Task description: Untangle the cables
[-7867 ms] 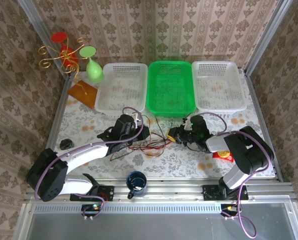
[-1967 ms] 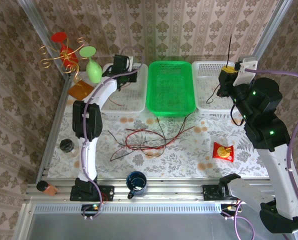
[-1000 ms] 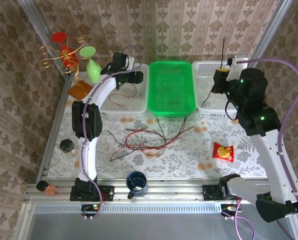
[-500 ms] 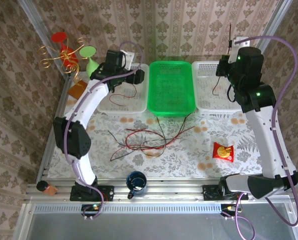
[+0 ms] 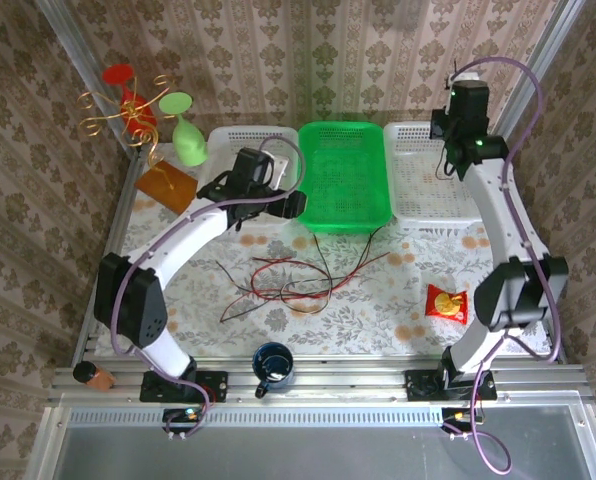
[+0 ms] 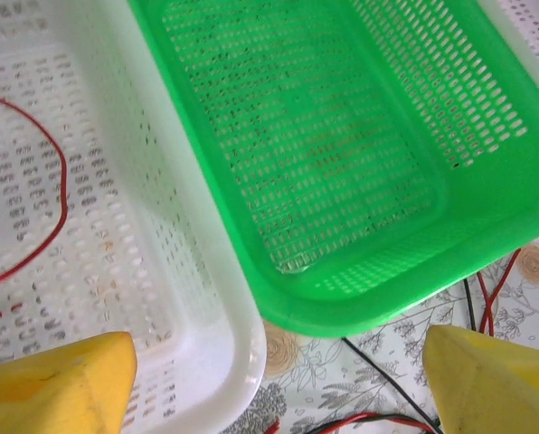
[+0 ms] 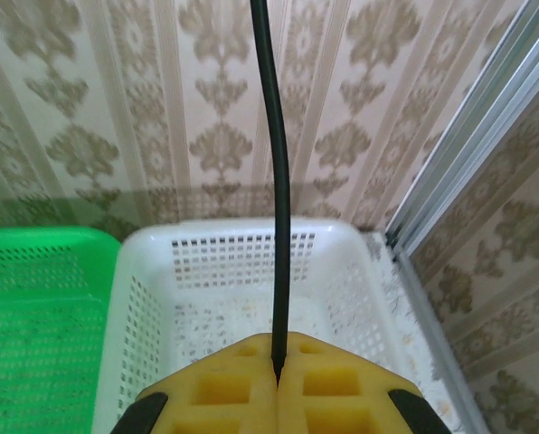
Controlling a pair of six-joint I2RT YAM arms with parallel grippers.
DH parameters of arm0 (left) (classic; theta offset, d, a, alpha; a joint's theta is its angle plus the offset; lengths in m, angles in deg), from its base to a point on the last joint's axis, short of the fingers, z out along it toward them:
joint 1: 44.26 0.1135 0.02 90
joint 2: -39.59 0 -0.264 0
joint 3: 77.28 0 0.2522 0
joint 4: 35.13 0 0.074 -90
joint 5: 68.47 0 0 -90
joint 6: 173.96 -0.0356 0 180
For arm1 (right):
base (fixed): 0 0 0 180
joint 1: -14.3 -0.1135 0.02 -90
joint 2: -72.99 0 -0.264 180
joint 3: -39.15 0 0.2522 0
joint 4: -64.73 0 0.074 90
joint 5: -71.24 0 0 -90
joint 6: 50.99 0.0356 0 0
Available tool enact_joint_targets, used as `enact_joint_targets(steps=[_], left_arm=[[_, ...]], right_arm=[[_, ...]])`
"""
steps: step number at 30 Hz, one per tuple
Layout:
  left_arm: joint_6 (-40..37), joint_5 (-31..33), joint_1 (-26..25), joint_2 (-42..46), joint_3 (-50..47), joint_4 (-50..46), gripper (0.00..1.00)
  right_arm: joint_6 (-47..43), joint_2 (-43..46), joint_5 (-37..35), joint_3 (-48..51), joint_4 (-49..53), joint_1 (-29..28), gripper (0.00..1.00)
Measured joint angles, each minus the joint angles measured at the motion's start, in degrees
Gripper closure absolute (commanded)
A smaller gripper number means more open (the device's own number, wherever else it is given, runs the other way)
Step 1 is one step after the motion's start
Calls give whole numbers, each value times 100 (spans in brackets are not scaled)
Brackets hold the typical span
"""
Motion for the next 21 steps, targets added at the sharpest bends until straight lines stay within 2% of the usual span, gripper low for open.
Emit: enact_joint_targets(steps=[9,16,17,19,21], left_arm=[[426,157,0,579,-826,341,16],[855,269,-42,994,-1451,452,16],[909,291,-61,1045,-1543,455,16],[975,319,-74,1104,-1648,442,16],[1003,367,-92,1128,-1665,402,16]], right_arm=[[769,-2538,155,-813,885,72,100],[929,-3318,328,-1156,1515,83,100],[927,-3392,380,-1307,1602,90,93],[955,-3475,481,-1530,1679,109,70],[962,-3473,614,-1652,1784,138,40]])
